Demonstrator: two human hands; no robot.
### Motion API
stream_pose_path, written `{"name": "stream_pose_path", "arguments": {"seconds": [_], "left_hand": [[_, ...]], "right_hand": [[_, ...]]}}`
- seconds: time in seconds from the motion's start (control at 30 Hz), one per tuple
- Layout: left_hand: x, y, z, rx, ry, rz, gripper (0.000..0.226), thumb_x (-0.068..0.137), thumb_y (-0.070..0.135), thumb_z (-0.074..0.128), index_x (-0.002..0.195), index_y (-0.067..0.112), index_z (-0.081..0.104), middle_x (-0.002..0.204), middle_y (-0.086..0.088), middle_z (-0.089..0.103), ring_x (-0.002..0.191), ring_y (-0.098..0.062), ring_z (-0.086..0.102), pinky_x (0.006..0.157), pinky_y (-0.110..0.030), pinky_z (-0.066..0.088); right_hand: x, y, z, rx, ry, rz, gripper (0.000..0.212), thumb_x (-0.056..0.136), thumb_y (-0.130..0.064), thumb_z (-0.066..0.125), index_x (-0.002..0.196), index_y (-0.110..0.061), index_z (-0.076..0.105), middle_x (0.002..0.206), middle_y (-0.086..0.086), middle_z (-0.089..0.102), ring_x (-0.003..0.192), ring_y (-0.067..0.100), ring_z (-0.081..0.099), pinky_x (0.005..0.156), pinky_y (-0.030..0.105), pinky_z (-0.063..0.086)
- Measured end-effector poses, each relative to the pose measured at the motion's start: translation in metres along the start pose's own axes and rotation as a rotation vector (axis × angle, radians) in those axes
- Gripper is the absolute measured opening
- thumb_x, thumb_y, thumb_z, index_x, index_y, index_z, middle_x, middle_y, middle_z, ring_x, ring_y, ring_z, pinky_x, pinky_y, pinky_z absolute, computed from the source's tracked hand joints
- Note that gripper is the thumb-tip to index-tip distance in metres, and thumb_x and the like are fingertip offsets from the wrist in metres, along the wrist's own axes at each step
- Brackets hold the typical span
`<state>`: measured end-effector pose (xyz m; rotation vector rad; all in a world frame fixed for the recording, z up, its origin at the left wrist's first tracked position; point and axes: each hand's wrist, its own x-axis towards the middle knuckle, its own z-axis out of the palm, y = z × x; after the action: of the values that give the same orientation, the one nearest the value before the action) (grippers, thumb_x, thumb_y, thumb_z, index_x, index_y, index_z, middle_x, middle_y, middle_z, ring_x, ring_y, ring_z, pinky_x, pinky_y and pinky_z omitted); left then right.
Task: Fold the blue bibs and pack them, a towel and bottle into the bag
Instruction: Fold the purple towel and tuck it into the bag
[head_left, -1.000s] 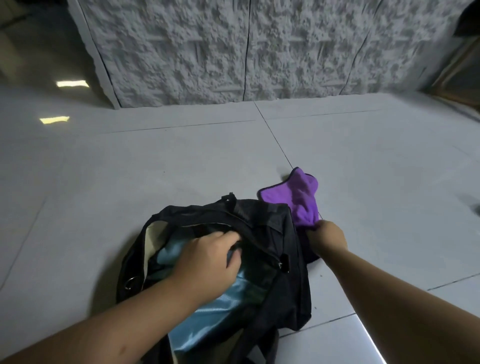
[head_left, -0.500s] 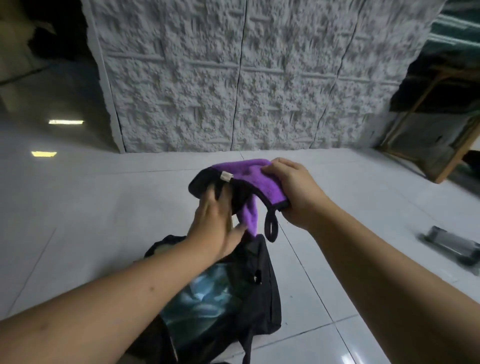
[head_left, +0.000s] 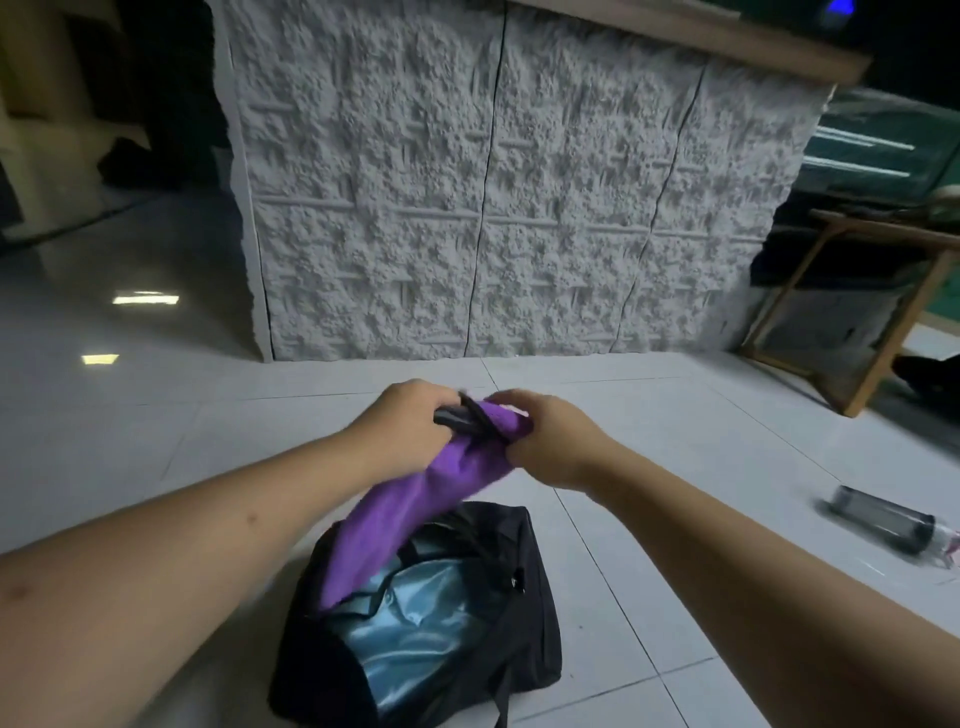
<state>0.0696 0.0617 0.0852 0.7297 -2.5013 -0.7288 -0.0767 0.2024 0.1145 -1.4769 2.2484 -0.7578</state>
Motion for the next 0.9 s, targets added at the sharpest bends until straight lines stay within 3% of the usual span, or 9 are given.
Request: {"name": "stream_pose_path", "arguments": {"seconds": [0.13,0.23,0.3,0.37,0.47,0.6,0.63,0.7,0.9], "left_hand": [[-0.001,-0.002,-0.025,0.101,-0.155,-0.018,0.031,0.086,0.043,0.074,0.075,0.015,0.075,0.067,-0.006,0.069,0.065,-0.021,0.058,0.061,-0.032,0.045],[-0.001,0.005,-0.036,0.14,-0.186,-0.025,0.03,0.088,0.042,0.075,0.076,0.015,0.077,0.065,-0.004,0.066,0.064,-0.018,0.055,0.062,-0.031,0.045],[0.001,0.011,-0.041,0.188,-0.228,-0.006,0.028,0.089,0.044,0.073,0.084,0.017,0.079,0.072,-0.004,0.072,0.072,-0.022,0.064,0.071,-0.035,0.051],[0.001,0.017,-0.041,0.251,-0.232,0.019,0.027,0.089,0.045,0.072,0.084,0.019,0.078,0.07,-0.002,0.07,0.076,-0.023,0.065,0.073,-0.036,0.052],[-0.002,0.028,-0.041,0.313,-0.21,0.046,0.035,0.086,0.054,0.071,0.07,0.023,0.072,0.059,0.004,0.061,0.07,-0.021,0.061,0.068,-0.034,0.05],[-0.001,0.029,-0.048,0.182,-0.171,0.033,0.047,0.083,0.058,0.073,0.072,0.012,0.073,0.066,-0.01,0.067,0.067,-0.026,0.063,0.064,-0.04,0.051],[-0.001,0.028,-0.052,0.156,-0.145,0.034,0.049,0.084,0.058,0.073,0.073,0.01,0.073,0.07,-0.014,0.068,0.07,-0.028,0.065,0.066,-0.042,0.052],[-0.001,0.02,-0.057,0.139,-0.087,0.014,0.055,0.085,0.059,0.072,0.074,0.004,0.071,0.07,-0.016,0.067,0.069,-0.029,0.063,0.065,-0.042,0.049],[-0.006,-0.015,-0.054,-0.088,0.005,-0.092,0.058,0.076,0.068,0.07,0.091,0.013,0.079,0.081,-0.011,0.075,0.073,-0.014,0.065,0.071,-0.037,0.052]], "right_hand": [[-0.012,0.018,0.0,0.469,-0.204,0.21,0.005,0.091,-0.014,0.061,0.09,-0.014,0.066,0.072,0.008,0.06,0.054,0.023,0.054,0.045,0.024,0.031],[-0.014,0.026,0.003,0.541,-0.34,0.211,0.026,0.094,-0.039,0.067,0.104,-0.015,0.07,0.094,0.008,0.071,0.087,0.025,0.068,0.071,0.037,0.059],[-0.012,0.024,0.006,0.545,-0.287,0.177,0.037,0.086,-0.05,0.07,0.107,-0.021,0.07,0.097,0.003,0.067,0.09,0.016,0.065,0.085,0.035,0.055],[-0.01,0.018,0.009,0.638,-0.189,0.081,0.039,0.082,-0.034,0.075,0.119,-0.03,0.065,0.112,-0.001,0.064,0.097,0.005,0.065,0.087,0.022,0.05],[-0.007,0.003,0.015,0.511,-0.192,-0.137,0.077,0.068,-0.012,0.077,0.137,-0.043,0.059,0.146,-0.011,0.054,0.135,0.003,0.049,0.111,0.031,0.04],[-0.006,-0.011,0.02,0.221,-0.158,-0.141,0.012,0.072,-0.015,0.083,0.079,-0.013,0.074,0.068,-0.004,0.063,0.063,0.012,0.056,0.066,0.03,0.048],[-0.006,-0.006,0.019,0.228,-0.151,-0.103,0.021,0.073,-0.016,0.084,0.062,-0.013,0.066,0.06,-0.003,0.057,0.057,0.014,0.051,0.059,0.029,0.043],[-0.008,0.008,0.018,0.29,-0.153,-0.021,0.035,0.076,-0.018,0.084,0.055,-0.008,0.058,0.058,0.002,0.053,0.057,0.018,0.047,0.056,0.028,0.037],[-0.023,0.03,0.02,0.45,-0.18,0.101,0.008,0.063,-0.014,0.073,0.067,-0.009,0.068,0.068,0.012,0.06,0.067,0.023,0.055,0.068,0.035,0.04]]}}
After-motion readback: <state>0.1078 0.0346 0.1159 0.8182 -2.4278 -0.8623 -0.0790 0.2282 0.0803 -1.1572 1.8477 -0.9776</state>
